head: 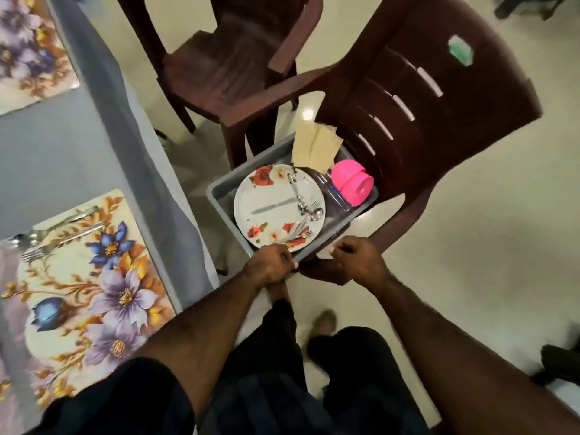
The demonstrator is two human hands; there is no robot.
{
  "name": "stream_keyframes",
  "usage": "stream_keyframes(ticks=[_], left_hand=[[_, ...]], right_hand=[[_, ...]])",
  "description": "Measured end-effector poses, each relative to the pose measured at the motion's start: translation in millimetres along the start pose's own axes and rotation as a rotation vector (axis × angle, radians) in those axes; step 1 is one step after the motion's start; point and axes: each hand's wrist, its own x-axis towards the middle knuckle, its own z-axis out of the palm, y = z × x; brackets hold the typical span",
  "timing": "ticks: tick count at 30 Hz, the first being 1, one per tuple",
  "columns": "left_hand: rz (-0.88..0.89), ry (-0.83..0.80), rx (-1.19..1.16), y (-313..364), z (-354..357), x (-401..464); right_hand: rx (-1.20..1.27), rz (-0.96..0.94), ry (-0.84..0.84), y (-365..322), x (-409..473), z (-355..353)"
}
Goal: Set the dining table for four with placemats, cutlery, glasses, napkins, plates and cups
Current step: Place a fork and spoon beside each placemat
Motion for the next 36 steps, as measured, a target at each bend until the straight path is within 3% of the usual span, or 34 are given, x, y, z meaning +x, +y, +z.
stream_keyframes(ticks=[3,11,14,22,29,36], left_hand=[[-0.030,-0.043,0.066,-1.7,-5.1,34.7],[-0.190,0.171,0.034,5.9,11.9,137.3],[-0.230,0.238,0.098,20.1,27.0,167.8],[-0.282,0.271,0.345,30.9,52.9,195.7],[-0.301,0.203,0.362,18.6,38.6,188.5],[-0.326,0.314,0.356,-12.0,21.6,174.7]], right_hand=[[-0.111,0.002,-0.104,4.5,59.0,17.0],[-0.557,-0.057,-0.464,27.7,201.3,43.1],[-0.644,-0.104,-0.525,30.8,232.4,36.4],[-0.644,-0.183,-0.500,33.7,265.3,27.6],[-0.626,-0.144,-0.486,27.0,256.7,49.5],[-0.629,-0.213,-0.220,15.0,259.6,73.4]])
